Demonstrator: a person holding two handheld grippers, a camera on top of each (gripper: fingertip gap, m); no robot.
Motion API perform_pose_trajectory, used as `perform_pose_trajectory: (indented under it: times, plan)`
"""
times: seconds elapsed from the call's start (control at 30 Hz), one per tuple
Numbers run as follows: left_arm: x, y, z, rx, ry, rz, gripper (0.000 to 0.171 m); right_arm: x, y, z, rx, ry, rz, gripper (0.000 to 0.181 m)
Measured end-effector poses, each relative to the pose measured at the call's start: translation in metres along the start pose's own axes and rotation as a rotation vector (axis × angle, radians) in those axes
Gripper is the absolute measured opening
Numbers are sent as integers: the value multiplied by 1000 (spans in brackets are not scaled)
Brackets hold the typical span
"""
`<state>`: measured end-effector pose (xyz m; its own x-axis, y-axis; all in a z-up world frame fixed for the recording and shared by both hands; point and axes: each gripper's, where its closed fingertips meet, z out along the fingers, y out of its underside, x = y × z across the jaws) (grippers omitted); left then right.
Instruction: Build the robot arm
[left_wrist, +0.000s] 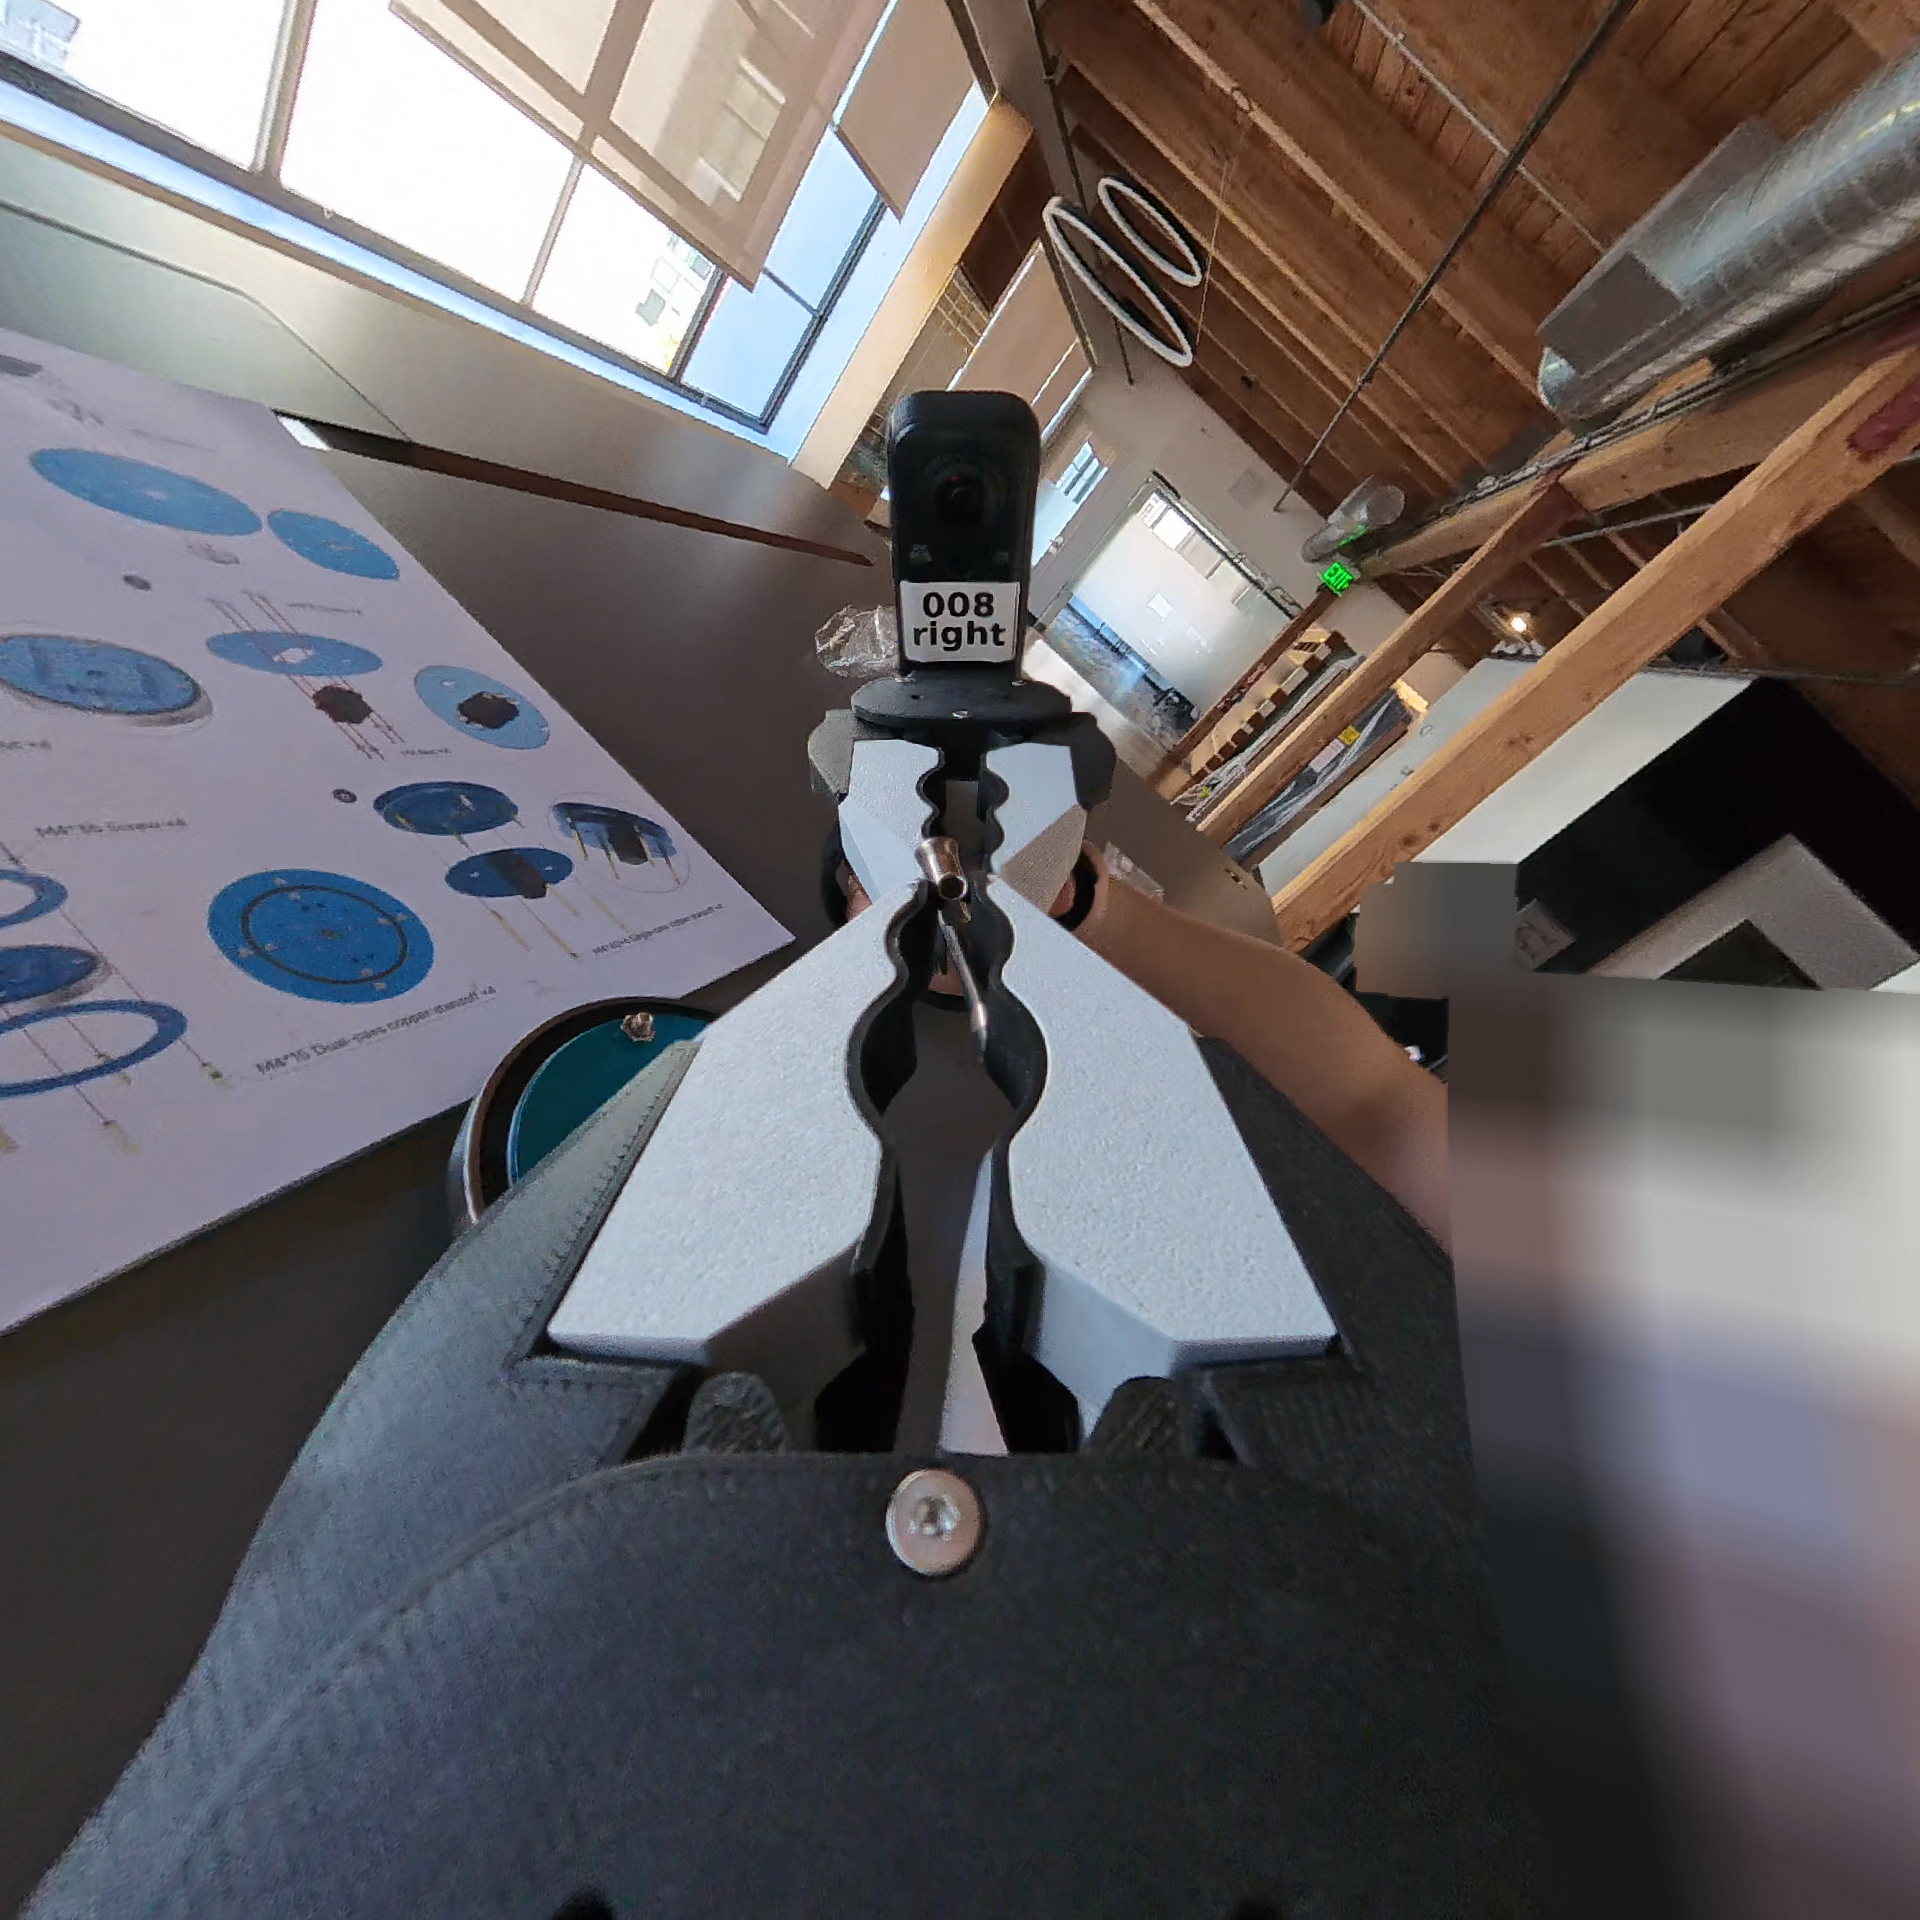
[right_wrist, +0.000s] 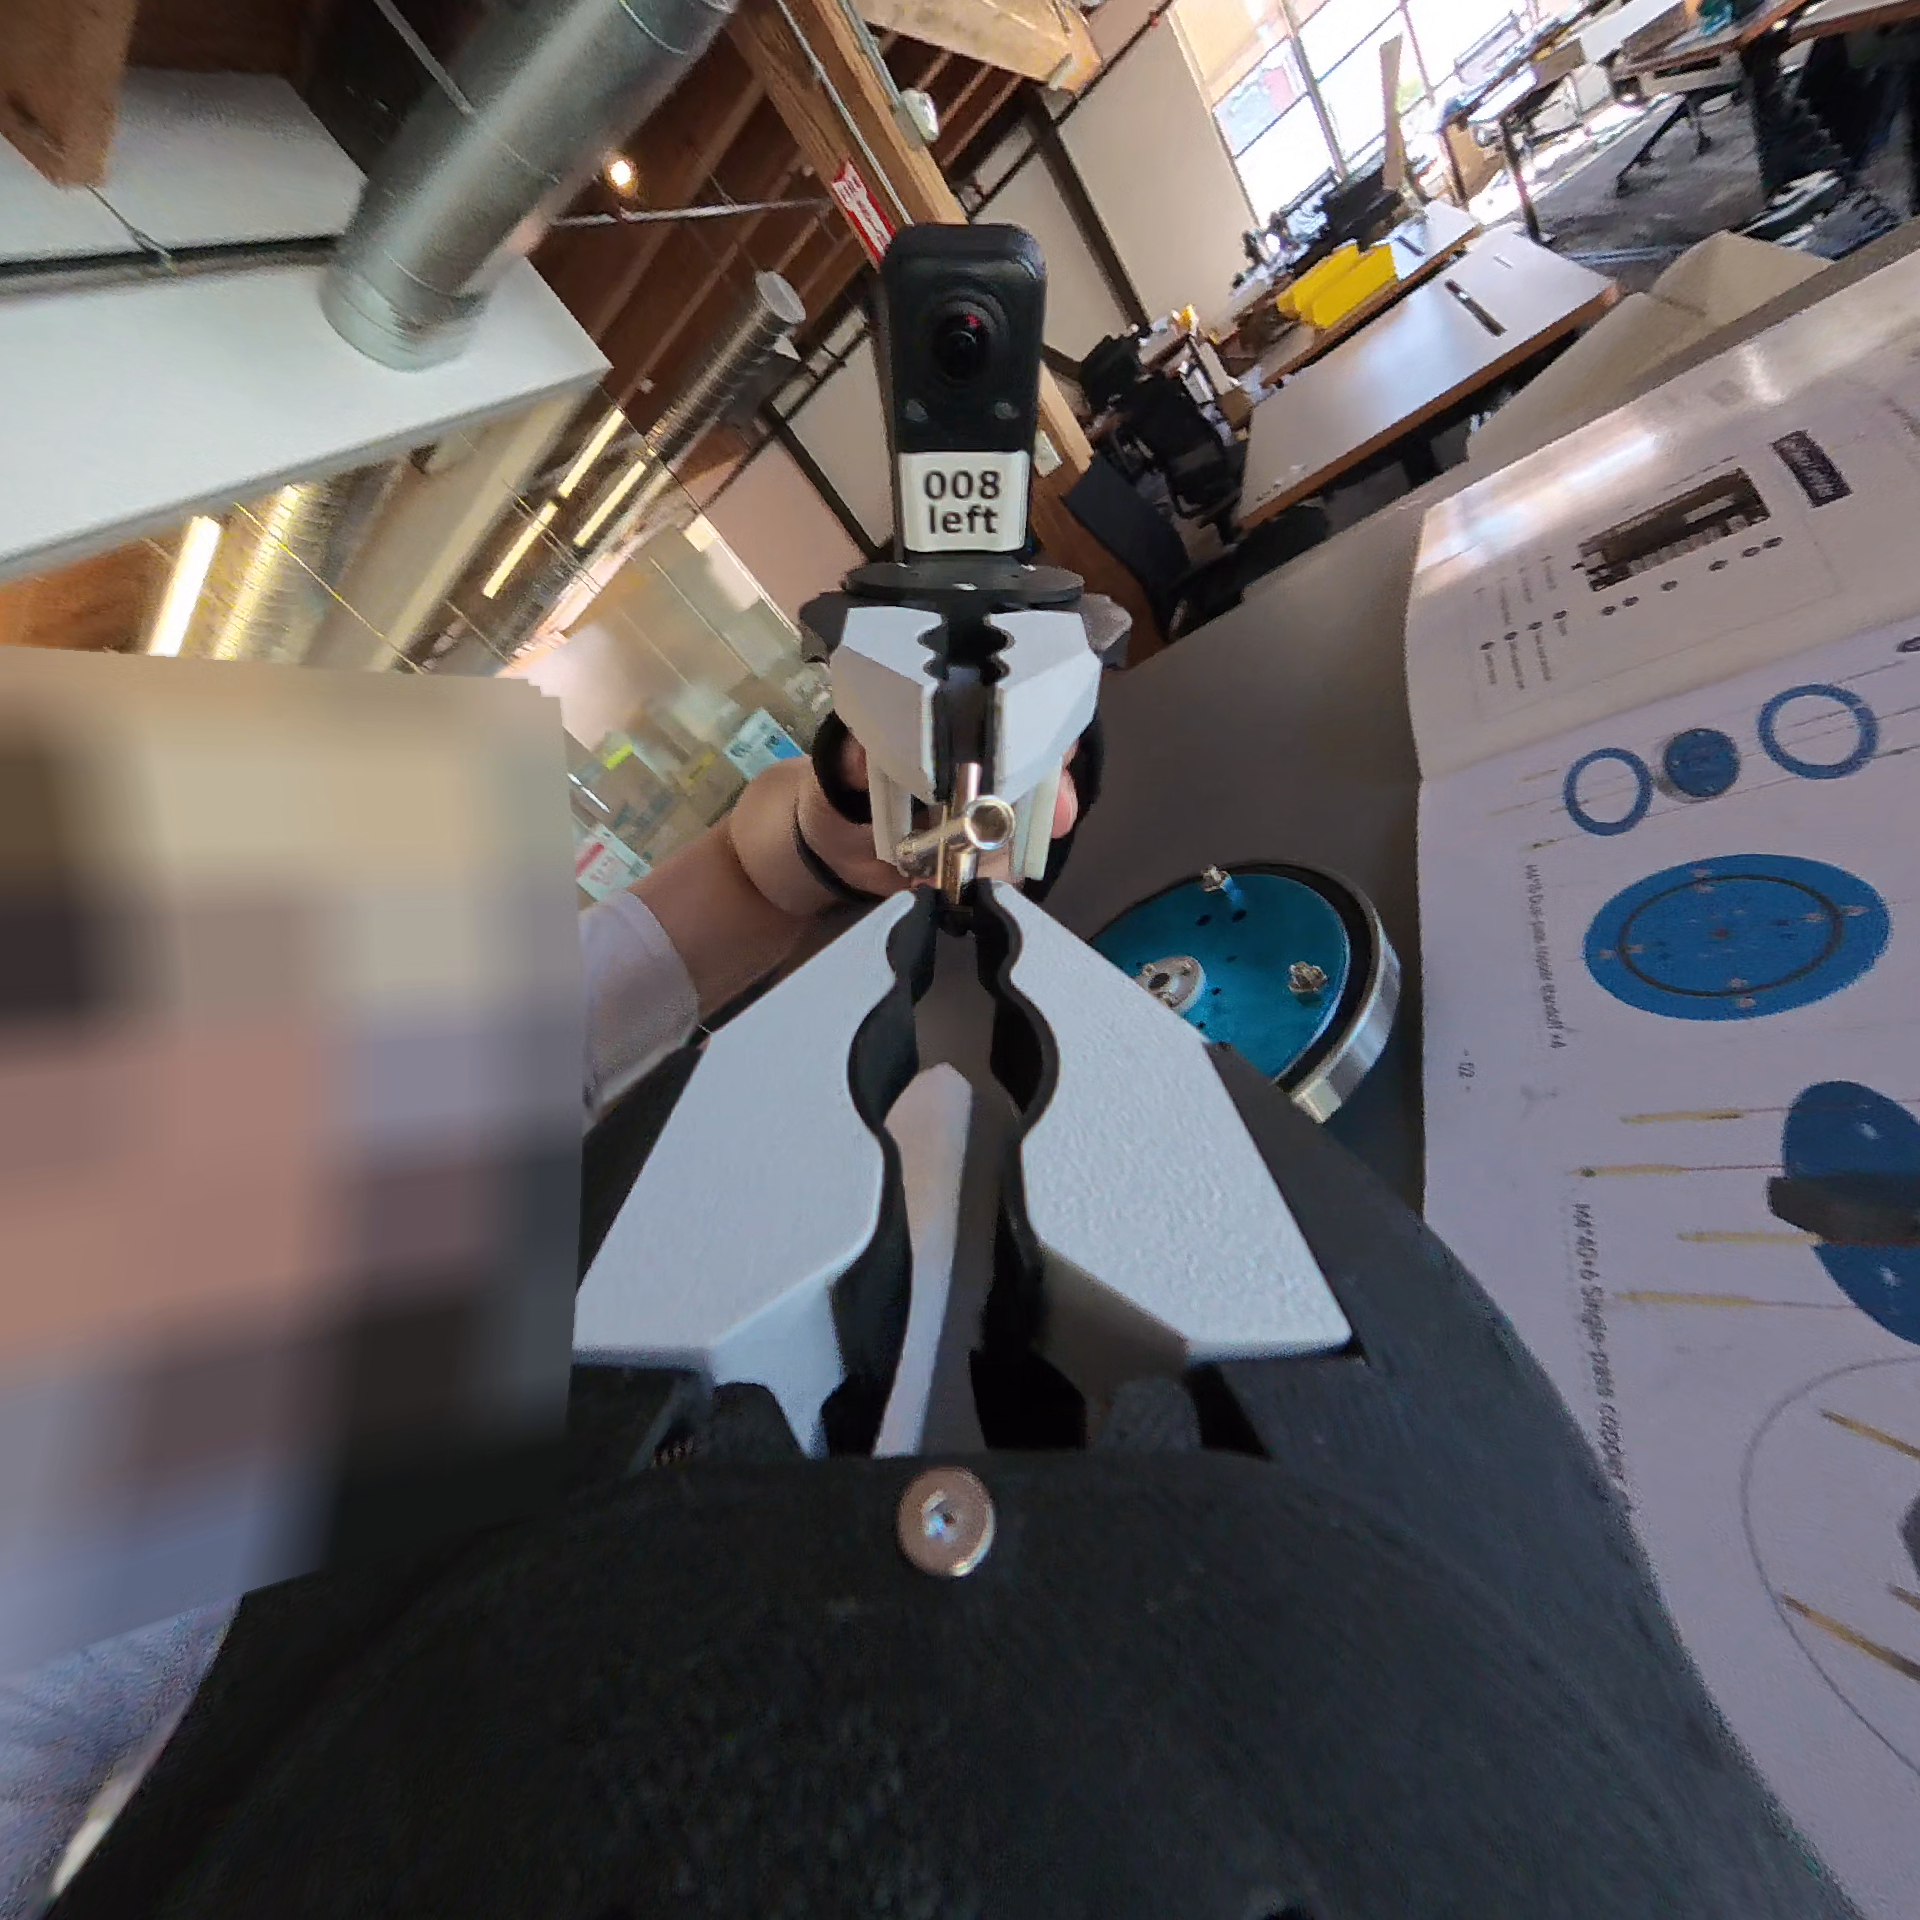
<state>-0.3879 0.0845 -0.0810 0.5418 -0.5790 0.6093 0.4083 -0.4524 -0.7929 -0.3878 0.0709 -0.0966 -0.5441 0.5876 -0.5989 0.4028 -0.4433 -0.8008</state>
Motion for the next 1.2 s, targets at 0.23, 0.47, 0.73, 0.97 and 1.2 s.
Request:
perform_pose_trajectory:
  times: [0.23, 0.47, 0.73, 0.97, 1.2]
  plan:
    - [1, 12, 6, -66, -4, 90, 6, 0, -6, -16, -10, 49, -54, 5]
    - [-2, 20, 6, -142, -29, 176, 6, 4, 5, -16, -62, 82, -108, 4]
    - [-10, 30, 5, -242, -85, 350, 6, 12, 13, -15, -100, 173, -247, 5]
    - [-18, 35, 4, -269, -91, 301, 6, 20, 21, -14, -155, 197, -154, 5]
    - [-19, 32, 4, -247, -73, 240, 6, 21, 20, -13, -142, 192, -122, 5]
